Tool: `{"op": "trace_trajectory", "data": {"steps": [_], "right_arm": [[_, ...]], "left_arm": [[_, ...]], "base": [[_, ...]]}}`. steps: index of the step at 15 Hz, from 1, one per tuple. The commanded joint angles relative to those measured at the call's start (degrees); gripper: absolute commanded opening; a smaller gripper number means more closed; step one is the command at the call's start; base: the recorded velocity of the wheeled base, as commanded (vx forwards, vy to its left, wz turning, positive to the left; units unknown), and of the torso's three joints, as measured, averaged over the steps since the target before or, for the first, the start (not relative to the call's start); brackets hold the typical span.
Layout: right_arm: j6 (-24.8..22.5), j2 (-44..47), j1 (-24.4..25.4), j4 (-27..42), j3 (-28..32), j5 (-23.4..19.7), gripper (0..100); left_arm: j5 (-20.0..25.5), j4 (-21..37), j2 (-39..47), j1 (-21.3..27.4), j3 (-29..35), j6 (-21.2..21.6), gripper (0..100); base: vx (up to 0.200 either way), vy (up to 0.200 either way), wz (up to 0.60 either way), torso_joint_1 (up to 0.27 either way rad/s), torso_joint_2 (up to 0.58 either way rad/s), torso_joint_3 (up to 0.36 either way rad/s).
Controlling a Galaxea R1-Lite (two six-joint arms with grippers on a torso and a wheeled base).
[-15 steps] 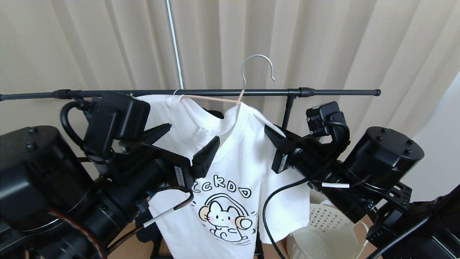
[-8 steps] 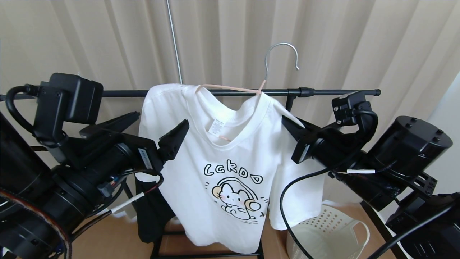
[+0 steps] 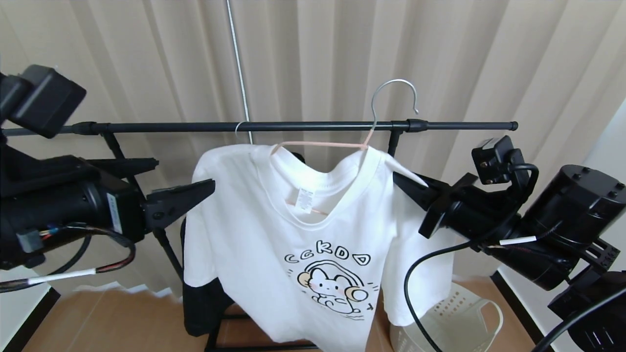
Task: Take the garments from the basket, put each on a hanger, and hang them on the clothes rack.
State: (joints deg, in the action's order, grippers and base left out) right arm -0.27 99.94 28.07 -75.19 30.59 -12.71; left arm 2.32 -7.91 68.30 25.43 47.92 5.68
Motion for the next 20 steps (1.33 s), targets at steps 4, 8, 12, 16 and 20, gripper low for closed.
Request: {"op": "trace_trajectory", "data": {"steps": [4, 8, 12, 16, 20], "right_arm": [[0.09, 0.26, -0.39, -0.04, -3.34, -3.98, 0], [0.09, -0.27, -0.13, -0.04, -4.39, -5.65, 0], [0.09, -0.09, -0.04, -0.04, -4.83, -6.18, 0], [-0.17, -0.18, 1.72, -0.13, -5.1, -6.01, 0], [-0.26, -0.09, 1.9, -0.13, -5.19, -5.92, 0]], "left_arm": [[14.91, 18.37, 0.43, -3.9, 13.16, 8.56, 100], [22.47, 33.05, 8.34, -4.16, 25.64, 19.72, 100], [31.08, 42.36, 18.8, -7.76, 35.49, 32.73, 100], [39.43, 44.39, 25.91, -8.91, 39.53, 38.35, 100], [41.28, 44.47, 27.76, -8.2, 39.97, 38.53, 100]], "base": [[0.0, 0.0, 0.0, 0.0, 0.0, 0.0], [0.0, 0.0, 0.0, 0.0, 0.0, 0.0], [0.0, 0.0, 0.0, 0.0, 0.0, 0.0], [0.0, 0.0, 0.0, 0.0, 0.0, 0.0], [0.0, 0.0, 0.0, 0.0, 0.0, 0.0]]}}
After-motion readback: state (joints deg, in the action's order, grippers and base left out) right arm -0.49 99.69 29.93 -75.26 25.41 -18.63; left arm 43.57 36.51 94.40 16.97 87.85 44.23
